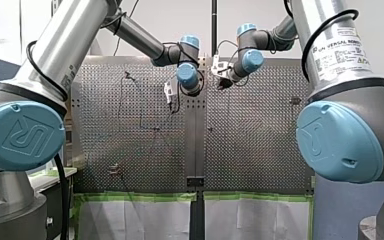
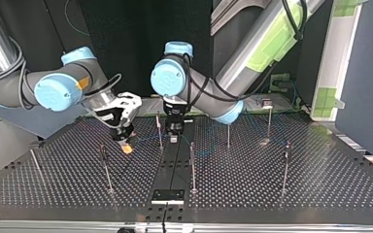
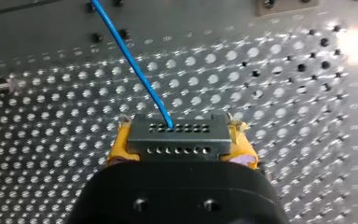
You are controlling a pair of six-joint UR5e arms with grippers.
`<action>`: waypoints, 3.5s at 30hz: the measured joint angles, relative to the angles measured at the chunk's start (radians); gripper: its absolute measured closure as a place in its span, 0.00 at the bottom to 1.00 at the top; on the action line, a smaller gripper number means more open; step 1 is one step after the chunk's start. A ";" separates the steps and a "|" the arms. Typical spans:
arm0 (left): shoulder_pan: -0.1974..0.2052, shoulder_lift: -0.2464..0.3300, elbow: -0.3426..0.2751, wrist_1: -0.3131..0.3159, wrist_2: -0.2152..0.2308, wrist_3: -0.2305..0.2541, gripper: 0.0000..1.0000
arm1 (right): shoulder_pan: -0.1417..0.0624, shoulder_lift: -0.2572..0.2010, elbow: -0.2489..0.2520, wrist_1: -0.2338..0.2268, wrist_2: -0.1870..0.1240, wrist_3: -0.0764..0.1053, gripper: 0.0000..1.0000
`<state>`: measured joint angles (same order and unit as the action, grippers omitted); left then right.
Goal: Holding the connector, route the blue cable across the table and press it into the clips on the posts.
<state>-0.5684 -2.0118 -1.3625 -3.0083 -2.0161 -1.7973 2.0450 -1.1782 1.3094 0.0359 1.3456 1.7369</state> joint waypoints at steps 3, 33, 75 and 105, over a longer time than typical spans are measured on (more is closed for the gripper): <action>0.001 0.000 -0.028 0.028 0.008 -0.001 1.00 | -0.004 0.000 0.025 -0.024 0.001 0.007 1.00; 0.023 -0.070 -0.296 0.296 0.147 -0.036 1.00 | -0.003 0.042 0.273 -0.266 0.028 -0.052 1.00; 0.043 -0.149 -0.263 0.369 0.263 -0.125 1.00 | -0.106 0.107 0.427 -0.403 -0.067 0.053 1.00; 0.072 -0.202 -0.223 0.417 0.317 -0.148 1.00 | -0.171 0.161 0.336 -0.372 -0.172 0.069 1.00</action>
<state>-0.4969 -2.2139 -1.5859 -2.5908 -1.6988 -1.9452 1.8739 -1.0169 1.6457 -0.3366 1.1738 1.8054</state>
